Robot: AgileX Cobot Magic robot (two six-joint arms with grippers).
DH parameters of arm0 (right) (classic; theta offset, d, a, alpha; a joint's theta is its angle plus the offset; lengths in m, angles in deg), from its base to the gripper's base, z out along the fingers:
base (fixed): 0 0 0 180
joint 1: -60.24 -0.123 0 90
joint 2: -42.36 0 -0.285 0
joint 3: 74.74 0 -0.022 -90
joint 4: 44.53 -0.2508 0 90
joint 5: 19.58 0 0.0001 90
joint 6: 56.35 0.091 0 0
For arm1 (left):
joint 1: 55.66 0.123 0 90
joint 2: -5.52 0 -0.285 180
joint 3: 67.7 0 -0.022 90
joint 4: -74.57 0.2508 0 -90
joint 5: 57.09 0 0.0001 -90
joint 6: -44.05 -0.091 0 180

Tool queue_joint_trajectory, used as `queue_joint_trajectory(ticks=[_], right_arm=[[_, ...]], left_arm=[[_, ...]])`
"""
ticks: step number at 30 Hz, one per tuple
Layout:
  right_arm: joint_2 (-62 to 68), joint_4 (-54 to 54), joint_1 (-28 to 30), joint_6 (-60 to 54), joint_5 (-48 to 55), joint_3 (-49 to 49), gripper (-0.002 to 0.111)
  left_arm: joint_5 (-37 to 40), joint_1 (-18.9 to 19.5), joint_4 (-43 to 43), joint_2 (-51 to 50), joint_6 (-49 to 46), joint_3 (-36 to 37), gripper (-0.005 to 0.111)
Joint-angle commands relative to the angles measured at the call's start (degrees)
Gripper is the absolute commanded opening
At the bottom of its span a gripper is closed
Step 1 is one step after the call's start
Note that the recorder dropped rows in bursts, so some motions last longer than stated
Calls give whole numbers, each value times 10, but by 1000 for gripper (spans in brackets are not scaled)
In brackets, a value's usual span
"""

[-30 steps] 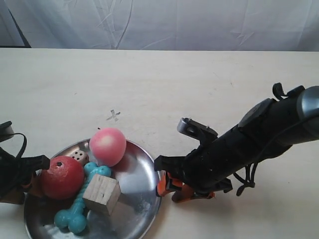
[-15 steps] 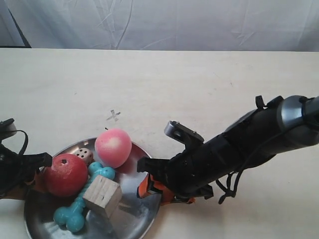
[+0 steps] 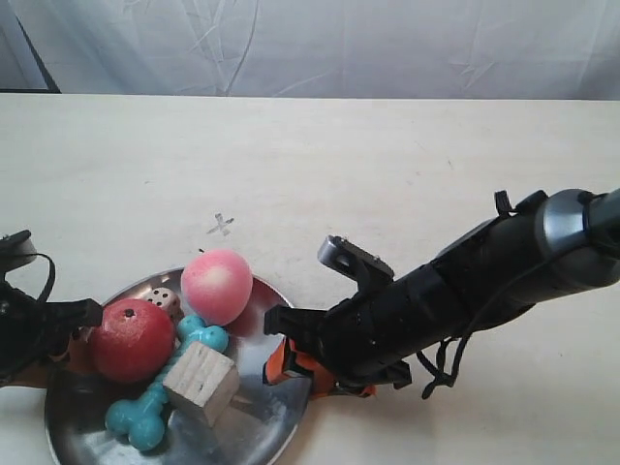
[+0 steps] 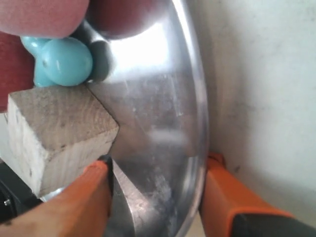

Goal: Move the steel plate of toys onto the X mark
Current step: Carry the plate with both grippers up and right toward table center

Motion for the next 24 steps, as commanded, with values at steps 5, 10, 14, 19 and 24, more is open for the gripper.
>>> queue_joint_trajectory(ticks=[5, 10, 14, 19, 24], right_arm=[[13, -8, -2, -9, -41, 5, 27], [13, -18, -2, -9, -59, 5, 2], [13, -21, -2, -9, -60, 5, -1], [13, -20, -2, -9, -58, 5, -1], [13, -20, -2, -9, -24, 3, -1]], left_arm=[[17, -20, -14, -2, -37, 2, 29], [-11, -32, -49, -2, -72, 2, 3], [-29, -34, -97, -2, -127, 2, 0], [-21, -34, -145, -2, -181, 2, 0], [7, -34, -162, -2, -199, 2, 0]])
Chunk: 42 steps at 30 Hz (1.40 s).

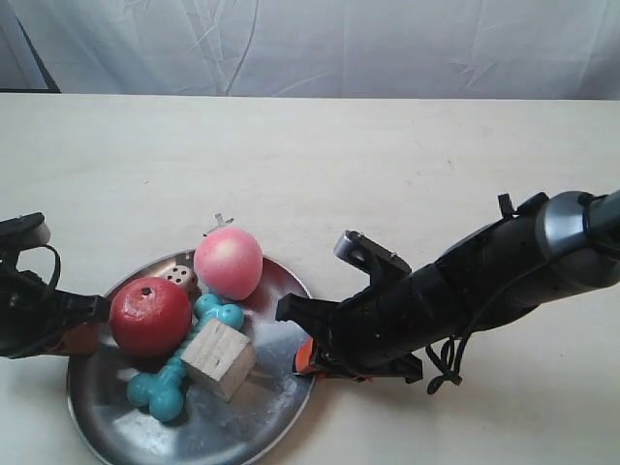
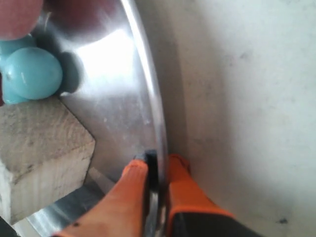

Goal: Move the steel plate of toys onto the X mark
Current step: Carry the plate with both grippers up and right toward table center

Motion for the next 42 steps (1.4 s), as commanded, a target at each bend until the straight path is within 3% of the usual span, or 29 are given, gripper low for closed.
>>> queue_joint_trajectory(ticks=[1, 7, 14, 20, 26, 34, 42], right_arm=[[8, 9, -4, -11, 36, -1, -1], [8, 8, -4, 2, 103, -21, -1], [8, 14, -4, 20, 142, -21, -1], [2, 30, 13, 50, 167, -34, -1], [-4, 118, 69, 107, 177, -116, -1], [56, 291, 119, 233, 160, -283, -1], [222, 426, 127, 380, 165, -487, -1]], left_arm=[[90, -13, -57, 1, -17, -1, 0], [184, -13, -54, 1, -16, -12, 0], [283, -13, -14, 1, 17, -74, 0], [336, -13, 104, 1, 107, -153, 0], [338, -13, 147, -17, 137, -236, 0], [365, -22, 160, -201, 136, -420, 0], [414, -33, 182, -344, 142, -629, 0]])
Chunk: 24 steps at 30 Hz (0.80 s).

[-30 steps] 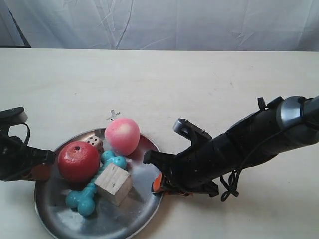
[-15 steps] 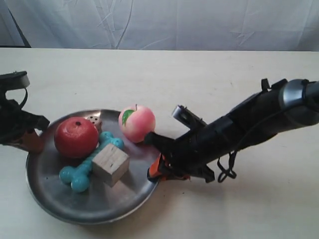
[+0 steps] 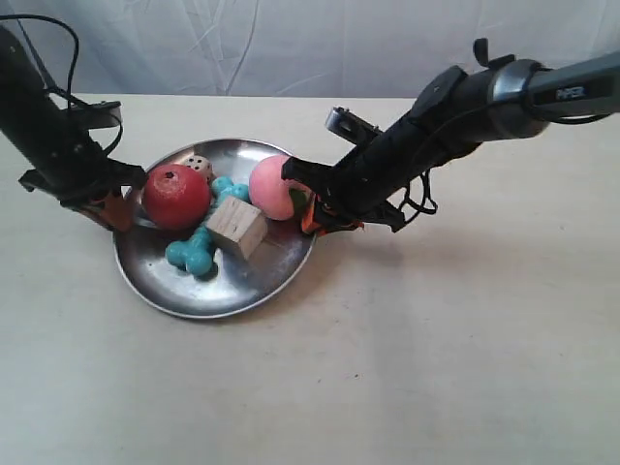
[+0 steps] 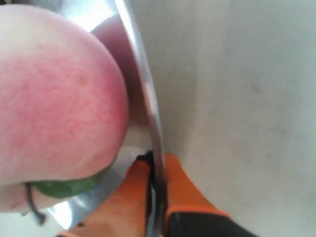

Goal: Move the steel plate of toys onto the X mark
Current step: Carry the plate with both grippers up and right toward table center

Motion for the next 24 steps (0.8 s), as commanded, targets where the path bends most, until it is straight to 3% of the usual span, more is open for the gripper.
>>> queue_joint_trajectory(ticks=[1, 5, 11, 20, 24], right_arm=[[84, 24, -12, 100, 23, -113, -1], [124, 59, -12, 119, 69, -181, -1], [126, 137, -12, 154, 93, -230, -1], [126, 156, -12, 155, 118, -235, 0], [126, 168, -12, 155, 132, -235, 32]], left_arm=[[108, -28, -80, -62, -4, -110, 0], [108, -28, -64, -92, 2, -160, 0], [108, -28, -59, -93, 19, -163, 0], [108, -28, -45, -93, 62, -163, 0], [108, -28, -43, -92, 64, -163, 14]])
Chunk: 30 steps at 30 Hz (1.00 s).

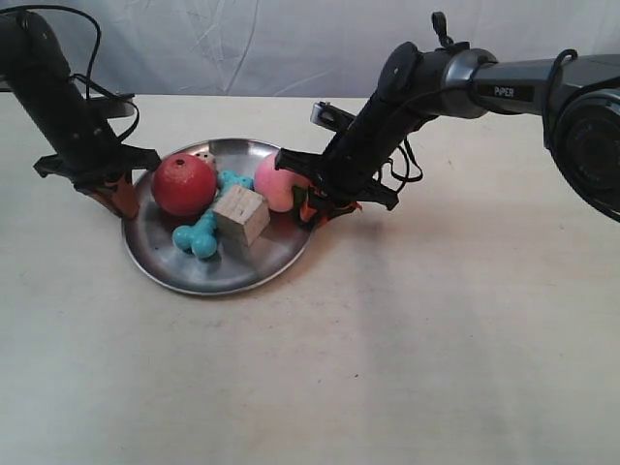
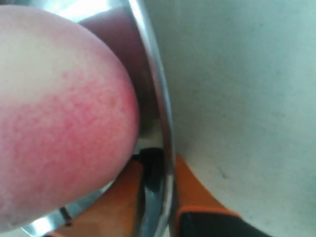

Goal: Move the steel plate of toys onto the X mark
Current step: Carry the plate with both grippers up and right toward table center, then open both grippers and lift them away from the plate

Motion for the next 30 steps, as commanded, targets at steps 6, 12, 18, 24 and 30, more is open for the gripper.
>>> queue_joint_trajectory(ticks=[6, 12, 18, 24, 30], right_arm=[[2, -1, -17, -9, 13, -4, 40], [2, 3, -17, -8, 18, -4, 40], [2, 8, -17, -8, 24, -4, 40], [2, 11, -1, -7, 46, -4, 40], [-12, 11, 22, -7, 65, -4, 40]], left_arm=[[31, -21, -83, 5, 2, -5, 31], [31, -21, 0, 16, 44, -5, 36], [31, -6, 20, 35, 49, -7, 37], [31, 10, 22, 41, 50, -10, 37], [31, 13, 30, 43, 50, -10, 37]])
